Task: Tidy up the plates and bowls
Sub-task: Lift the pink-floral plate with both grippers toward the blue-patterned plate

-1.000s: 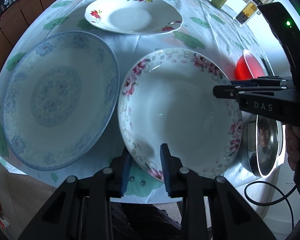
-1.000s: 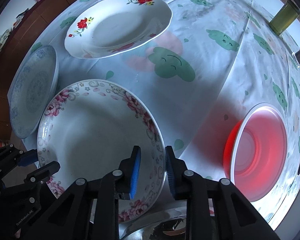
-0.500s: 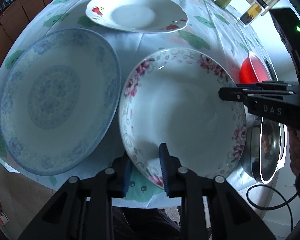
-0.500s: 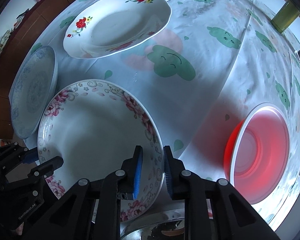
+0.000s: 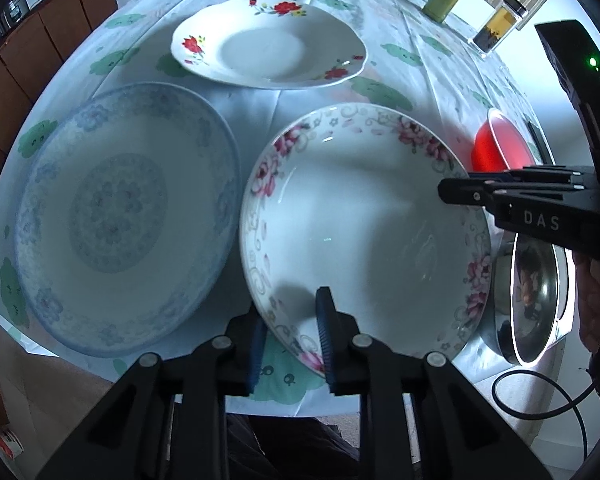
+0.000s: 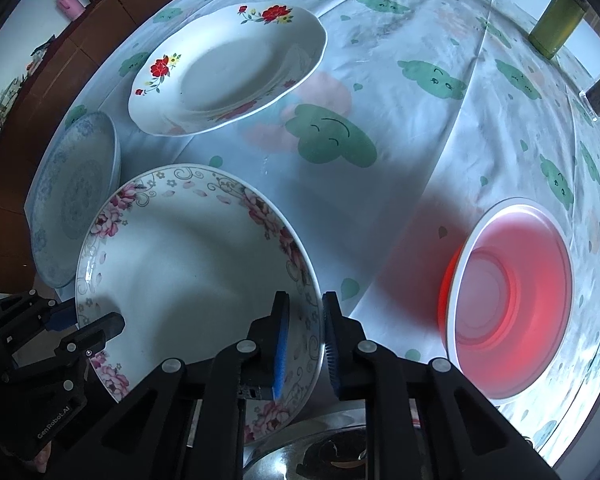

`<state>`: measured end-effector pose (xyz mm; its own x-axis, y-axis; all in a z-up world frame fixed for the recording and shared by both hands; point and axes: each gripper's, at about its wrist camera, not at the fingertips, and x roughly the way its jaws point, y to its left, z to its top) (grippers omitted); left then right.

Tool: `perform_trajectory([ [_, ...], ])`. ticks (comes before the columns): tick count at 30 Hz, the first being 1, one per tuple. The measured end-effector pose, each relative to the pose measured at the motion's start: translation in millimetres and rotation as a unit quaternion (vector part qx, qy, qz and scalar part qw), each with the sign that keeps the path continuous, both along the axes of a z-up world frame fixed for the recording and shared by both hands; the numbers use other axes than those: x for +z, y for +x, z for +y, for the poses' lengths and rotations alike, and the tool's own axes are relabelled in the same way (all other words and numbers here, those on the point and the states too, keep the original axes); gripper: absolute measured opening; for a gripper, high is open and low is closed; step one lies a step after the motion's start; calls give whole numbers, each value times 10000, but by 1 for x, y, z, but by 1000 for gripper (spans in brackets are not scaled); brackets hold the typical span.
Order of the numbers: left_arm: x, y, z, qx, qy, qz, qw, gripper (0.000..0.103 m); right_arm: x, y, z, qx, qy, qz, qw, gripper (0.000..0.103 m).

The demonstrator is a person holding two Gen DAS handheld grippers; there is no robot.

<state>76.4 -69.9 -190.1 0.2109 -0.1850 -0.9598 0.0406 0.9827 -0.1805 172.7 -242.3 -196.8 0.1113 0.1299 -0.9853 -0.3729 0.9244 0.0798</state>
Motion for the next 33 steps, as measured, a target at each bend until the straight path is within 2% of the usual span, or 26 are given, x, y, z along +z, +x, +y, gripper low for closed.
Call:
perform_trajectory([
  [33, 23, -5, -2, -109, 143, -320, 9993, 19, 22, -17, -13, -252, 256, -190, 9992, 17],
])
